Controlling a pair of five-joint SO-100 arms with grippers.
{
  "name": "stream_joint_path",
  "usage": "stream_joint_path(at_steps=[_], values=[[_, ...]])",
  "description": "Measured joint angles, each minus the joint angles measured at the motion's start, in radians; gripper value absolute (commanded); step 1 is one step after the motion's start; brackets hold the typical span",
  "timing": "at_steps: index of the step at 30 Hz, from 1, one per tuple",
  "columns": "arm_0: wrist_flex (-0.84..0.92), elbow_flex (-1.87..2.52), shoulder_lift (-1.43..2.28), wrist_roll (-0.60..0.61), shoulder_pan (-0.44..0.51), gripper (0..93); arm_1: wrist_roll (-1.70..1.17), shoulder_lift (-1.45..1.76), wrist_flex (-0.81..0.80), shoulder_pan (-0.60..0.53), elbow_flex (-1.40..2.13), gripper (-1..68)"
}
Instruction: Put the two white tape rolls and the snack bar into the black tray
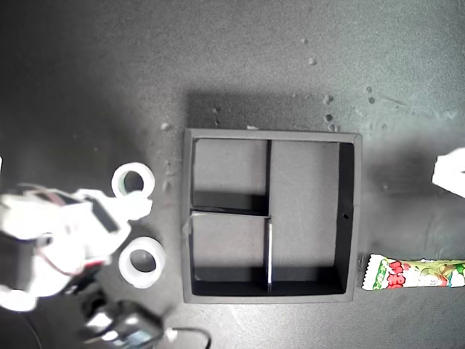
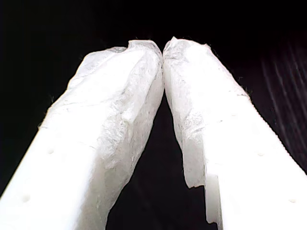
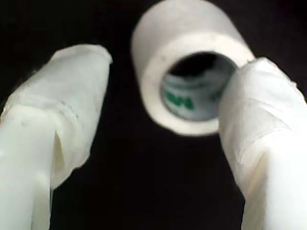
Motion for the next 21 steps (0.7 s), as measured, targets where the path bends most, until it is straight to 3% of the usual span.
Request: stream_joint_path(at_steps=[8, 21], values=[[-0.005, 0.017, -0.081, -0.097, -0.002, 18.4, -0.13, 0.0, -0.023, -0.101, 0.0, -0.2], [-0.032, -0.074, -0.314, -0.057, -0.078, 17.9, -0.183, 0.0, -0.055, -0.186, 0.0, 0.1]])
